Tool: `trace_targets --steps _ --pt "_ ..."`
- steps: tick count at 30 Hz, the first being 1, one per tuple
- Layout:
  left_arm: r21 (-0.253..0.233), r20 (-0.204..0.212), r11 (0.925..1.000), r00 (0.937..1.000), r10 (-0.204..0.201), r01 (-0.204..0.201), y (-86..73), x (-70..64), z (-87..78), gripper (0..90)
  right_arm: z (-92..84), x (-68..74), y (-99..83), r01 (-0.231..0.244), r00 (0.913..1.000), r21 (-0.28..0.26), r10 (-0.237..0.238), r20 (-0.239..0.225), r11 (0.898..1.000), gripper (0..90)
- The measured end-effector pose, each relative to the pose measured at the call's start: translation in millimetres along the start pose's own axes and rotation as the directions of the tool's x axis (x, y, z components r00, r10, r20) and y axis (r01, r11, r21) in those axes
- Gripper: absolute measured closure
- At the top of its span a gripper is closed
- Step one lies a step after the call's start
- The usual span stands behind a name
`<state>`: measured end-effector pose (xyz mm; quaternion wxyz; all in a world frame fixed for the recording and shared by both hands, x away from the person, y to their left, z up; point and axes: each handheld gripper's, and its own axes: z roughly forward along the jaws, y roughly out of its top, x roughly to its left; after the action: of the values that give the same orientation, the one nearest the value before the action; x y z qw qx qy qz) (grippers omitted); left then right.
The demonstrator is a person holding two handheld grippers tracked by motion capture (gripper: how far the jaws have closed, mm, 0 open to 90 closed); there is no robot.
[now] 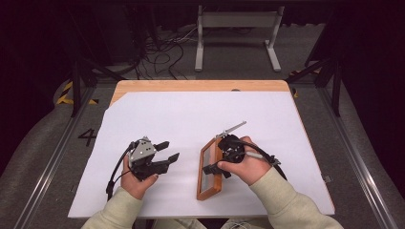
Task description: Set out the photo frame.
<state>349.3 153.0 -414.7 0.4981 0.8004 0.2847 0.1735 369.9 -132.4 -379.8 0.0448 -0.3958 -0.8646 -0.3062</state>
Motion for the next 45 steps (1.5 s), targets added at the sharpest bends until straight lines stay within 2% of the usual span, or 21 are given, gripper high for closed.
trace_targets --steps 2,3,4,7,11,14,15,16,19,22,28,34,36,41,45 --pt "-0.001 0.001 1.0 1.0 -0.001 0.001 0.0 0.1 0.0 43.6 1.5 -0.6 0.1 0.001 1.0 0.004 -0.001 0.001 1.0 25.7" --pt "-0.003 0.002 1.0 1.0 -0.001 0.001 0.0 0.1 0.1 43.5 2.5 -0.5 0.0 0.001 1.0 0.003 -0.001 0.008 1.0 28.7" --pt "-0.003 0.002 1.0 1.0 -0.001 0.001 0.0 0.0 0.1 43.5 3.4 -0.3 -0.3 -0.018 0.9998 0.016 0.018 0.009 1.0 31.1" --pt "-0.003 0.002 1.0 1.0 -0.001 0.001 -0.1 0.0 -0.1 43.5 4.3 0.4 0.3 -0.016 0.9997 0.024 0.016 0.018 1.0 32.3" --pt "-0.003 0.001 1.0 1.0 0.0 0.0 -0.1 0.1 -0.1 43.5 3.8 2.6 0.7 -0.046 0.9984 0.03 0.045 0.033 0.998 35.8" --pt "-0.003 0.0 1.0 1.0 -0.001 0.001 -0.2 0.1 -0.3 43.5 3.7 1.6 0.3 -0.061 0.9979 0.033 0.06 0.027 0.998 38.9" --pt "-0.003 0.0 1.0 1.0 0.001 -0.001 -0.2 0.3 -0.4 43.5 3.4 0.8 0.1 -0.075 0.9971 0.034 0.074 0.019 0.997 42.2" --pt "-0.003 -0.001 1.0 1.0 0.001 -0.001 -0.2 0.3 -0.5 43.6 1.4 0.0 0.2 -0.082 0.9966 0.039 0.082 0.011 0.996 51.7" --pt "-0.004 -0.004 1.0 1.0 0.001 -0.001 -0.1 0.4 -0.8 43.6 -1.0 1.2 1.6 -0.07 0.9975 0.053 0.069 0.014 0.996 63.2" --pt "-0.005 -0.005 1.0 1.0 0.0 0.0 -0.1 0.4 -1.1 43.6 -3.8 0.4 2.6 -0.077 0.997 0.056 0.076 0.015 0.995 68.4" --pt "-0.008 -0.009 1.0 1.0 -0.002 0.002 -0.1 1.2 -2.0 43.6 -5.6 -0.8 2.6 -0.069 0.9976 0.068 0.069 0.002 0.995 70.7" --pt "-0.011 -0.014 0.9999 0.9999 -0.005 0.005 -0.3 2.3 -3.2 43.6 -7.5 -2.3 6.3 -0.037 0.9988 0.09 0.04 -0.028 0.995 71.4" --pt "-0.015 -0.015 0.9999 0.9999 -0.008 0.008 -0.4 2.7 -3.4 43.6 -10.2 -3.8 9.1 -0.017 0.9995 0.095 0.02 -0.025 0.995 71.4" --pt "-0.014 -0.016 0.9998 0.9998 -0.012 0.012 -0.8 4.2 -4.1 43.6 -18.7 -9.5 17.0 0.05 0.9987 0.092 -0.049 -0.011 0.995 71.4" --pt "-0.013 -0.023 0.9998 0.9996 -0.016 0.016 -2.7 5.3 -6.0 43.6 -28.5 -15.7 25.4 0.123 0.9924 0.091 -0.122 -0.015 0.988 71.4"
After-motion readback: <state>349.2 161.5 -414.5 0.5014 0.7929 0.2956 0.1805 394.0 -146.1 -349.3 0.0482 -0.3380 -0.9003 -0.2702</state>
